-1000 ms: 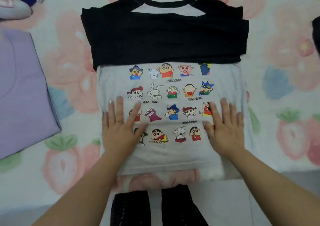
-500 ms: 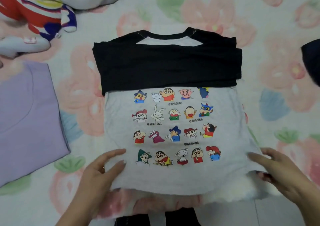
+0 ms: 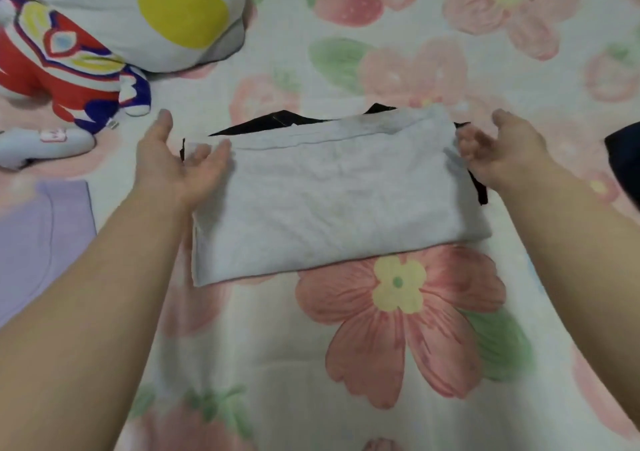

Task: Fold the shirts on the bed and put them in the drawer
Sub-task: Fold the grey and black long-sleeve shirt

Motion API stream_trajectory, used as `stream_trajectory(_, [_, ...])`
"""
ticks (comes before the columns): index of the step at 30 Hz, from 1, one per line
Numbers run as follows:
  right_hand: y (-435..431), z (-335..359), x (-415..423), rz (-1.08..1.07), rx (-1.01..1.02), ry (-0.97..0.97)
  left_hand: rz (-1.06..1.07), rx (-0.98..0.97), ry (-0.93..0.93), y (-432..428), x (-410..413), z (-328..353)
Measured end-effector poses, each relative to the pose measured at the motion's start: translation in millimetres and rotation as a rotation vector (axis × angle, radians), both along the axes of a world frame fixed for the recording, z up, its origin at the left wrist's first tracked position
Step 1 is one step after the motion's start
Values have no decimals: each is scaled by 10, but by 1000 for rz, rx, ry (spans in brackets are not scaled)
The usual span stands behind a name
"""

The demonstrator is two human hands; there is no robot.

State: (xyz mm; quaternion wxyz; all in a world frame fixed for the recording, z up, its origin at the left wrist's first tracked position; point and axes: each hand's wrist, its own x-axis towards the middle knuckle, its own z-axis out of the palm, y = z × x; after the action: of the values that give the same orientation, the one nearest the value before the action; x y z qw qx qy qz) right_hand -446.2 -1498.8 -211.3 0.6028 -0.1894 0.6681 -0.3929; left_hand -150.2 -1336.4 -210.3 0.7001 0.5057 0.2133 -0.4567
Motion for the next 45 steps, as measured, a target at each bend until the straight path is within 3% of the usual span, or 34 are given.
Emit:
stream_trajectory(1, [20, -72, 57, 101, -40, 227, -182, 128, -201, -25, -38, -33])
stream_trajectory(2, [94, -170, 90, 250, -90, 509, -391, 279, -522, -13, -114, -97])
stream_trajectory(3, [255, -269, 140, 397, -205, 760, -590, 404, -933, 43, -238, -214])
stream_trajectory(4, [476, -344, 232, 543, -367, 889, -778, 465, -1294, 123, -425, -335])
stream_trajectory(6, [963, -487, 467, 920, -708, 882, -1127, 376, -1789, 287, -888, -564])
stream_trajectory(8, [1204, -727, 616, 1233, -855, 922, -1357, 311, -1966, 365, -1187, -767])
stream_trajectory(10, [1074, -949, 568, 1362, -755, 1145, -1493, 452, -1955, 368, -1015, -935])
stream_trajectory(13, [637, -1135, 161, 1322, -541, 1371, -1418, 681, -1960, 401, -306, -1120])
stream_trajectory(15, [421, -1098, -130, 1207, -409, 1428, -1263, 882, -1755, 434, 71, -1024])
stream_trajectory(17, [305, -1025, -288, 973, -271, 1452, -995, 911, -1489, 435, 207, -879])
stream_trajectory(20, [212, -890, -348, 571, -71, 1199, -730, 834, -1262, 409, 74, -740])
stream_trajectory(24, [181, -717, -394, 641, 59, 807, -719, 689, -915, 458, -116, -780])
stream_trajectory(27, [258, -476, -361, 748, -36, 704, -698, 474, -803, 500, -94, -703])
stream_trajectory(30, [438, -137, -158, 855, -356, 1059, -693, 394, -955, 617, -118, -590])
stream_trajectory(33, [944, 211, 381, 898, -575, 1156, -670, 363, -995, 807, -202, -529])
stream_trajectory(36, [1548, 316, 1150, 1254, -637, 967, -621, 409, -851, 973, -212, -589])
stream_trajectory(38, [1831, 258, 1558, 1465, -481, 694, -516, 372, -667, 1046, -152, -626])
stream_trajectory(40, [1934, 160, 1728, 1429, -395, 546, -435, 273, -519, 1118, -103, -648])
stream_trajectory(43, [1938, -96, 1613, 1237, -517, 765, -513, 266, -660, 1210, -174, -653])
stream_trajectory(45, [1923, -282, 1477, 1240, -626, 981, -532, 322, -827, 1221, -277, -679])
